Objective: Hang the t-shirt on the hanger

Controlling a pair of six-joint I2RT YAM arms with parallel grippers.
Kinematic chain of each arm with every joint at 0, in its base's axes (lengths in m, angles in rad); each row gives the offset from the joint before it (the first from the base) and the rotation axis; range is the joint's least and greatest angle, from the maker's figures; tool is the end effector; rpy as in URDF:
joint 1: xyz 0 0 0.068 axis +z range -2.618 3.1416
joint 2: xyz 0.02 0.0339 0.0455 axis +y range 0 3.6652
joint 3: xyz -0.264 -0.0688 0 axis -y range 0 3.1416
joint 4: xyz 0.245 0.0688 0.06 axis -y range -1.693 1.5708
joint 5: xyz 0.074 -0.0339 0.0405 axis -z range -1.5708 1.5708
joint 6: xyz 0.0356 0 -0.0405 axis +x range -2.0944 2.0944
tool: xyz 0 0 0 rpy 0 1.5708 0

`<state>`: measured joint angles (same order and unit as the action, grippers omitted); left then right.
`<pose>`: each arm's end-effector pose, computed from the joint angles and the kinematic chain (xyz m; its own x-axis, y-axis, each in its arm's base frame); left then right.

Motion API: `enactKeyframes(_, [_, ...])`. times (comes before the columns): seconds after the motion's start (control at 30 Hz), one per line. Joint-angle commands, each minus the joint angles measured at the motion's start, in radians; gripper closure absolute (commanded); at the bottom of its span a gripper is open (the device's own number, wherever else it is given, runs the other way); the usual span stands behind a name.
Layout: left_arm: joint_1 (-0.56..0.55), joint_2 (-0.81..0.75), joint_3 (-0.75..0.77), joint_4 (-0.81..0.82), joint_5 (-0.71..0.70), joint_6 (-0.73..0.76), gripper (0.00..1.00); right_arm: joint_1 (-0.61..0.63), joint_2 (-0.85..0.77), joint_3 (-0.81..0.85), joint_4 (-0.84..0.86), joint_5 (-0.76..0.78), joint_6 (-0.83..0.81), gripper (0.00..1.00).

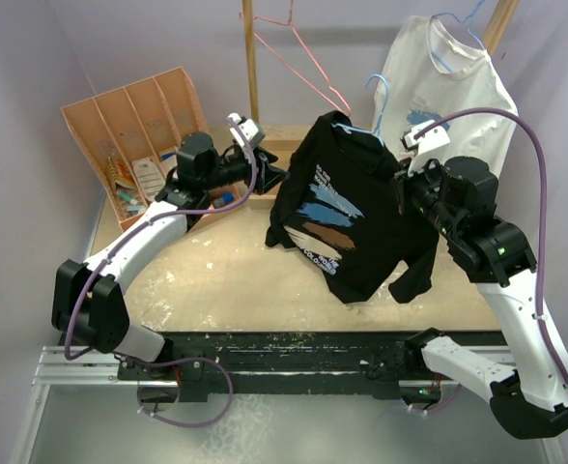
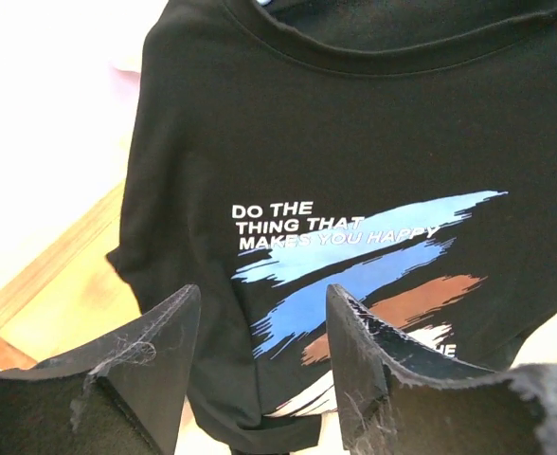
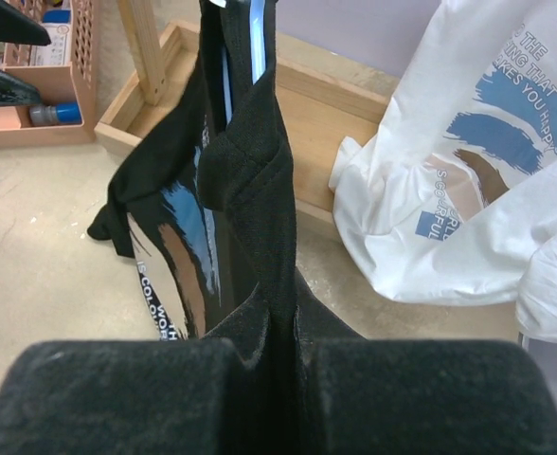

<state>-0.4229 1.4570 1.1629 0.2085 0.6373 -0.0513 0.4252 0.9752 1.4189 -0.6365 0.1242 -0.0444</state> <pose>0.3051 -0.1606 0.3534 -0.1225 0.0099 -0.9924 0.8653 0.4907 -0.1019 0.1610 0.0681 0.4705 -0.1611 -0.1213 -0.9795 -0.3060 0.9496 -0.0673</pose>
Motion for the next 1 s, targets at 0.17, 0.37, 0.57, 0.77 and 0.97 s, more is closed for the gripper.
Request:
enactKeyframes(0.17, [-0.083, 0.097, 0.169, 0.081, 0.031, -0.157, 0.35, -0.002, -0.042, -0.033, 0.151, -0.03, -0.031, 1.0])
enactKeyframes(0.37, [-0.083, 0.198, 0.259, 0.168, 0.029, -0.466, 0.31, -0.002, -0.073, -0.101, 0.173, -0.077, -0.054, 1.0])
enactKeyframes(0.57, [-0.083, 0.272, 0.285, 0.212, -0.043, -0.72, 0.3, -0.002, -0.087, -0.119, 0.173, -0.08, -0.059, 1.0])
enactKeyframes(0.77, [-0.083, 0.312, 0.3, 0.188, -0.115, -0.888, 0.29, -0.002, -0.093, -0.136, 0.177, -0.076, -0.06, 1.0])
enactKeyframes(0.97, [-0.082, 0.337, 0.309, 0.203, -0.117, -1.006, 0.29, -0.002, -0.089, -0.152, 0.181, -0.081, -0.06, 1.0])
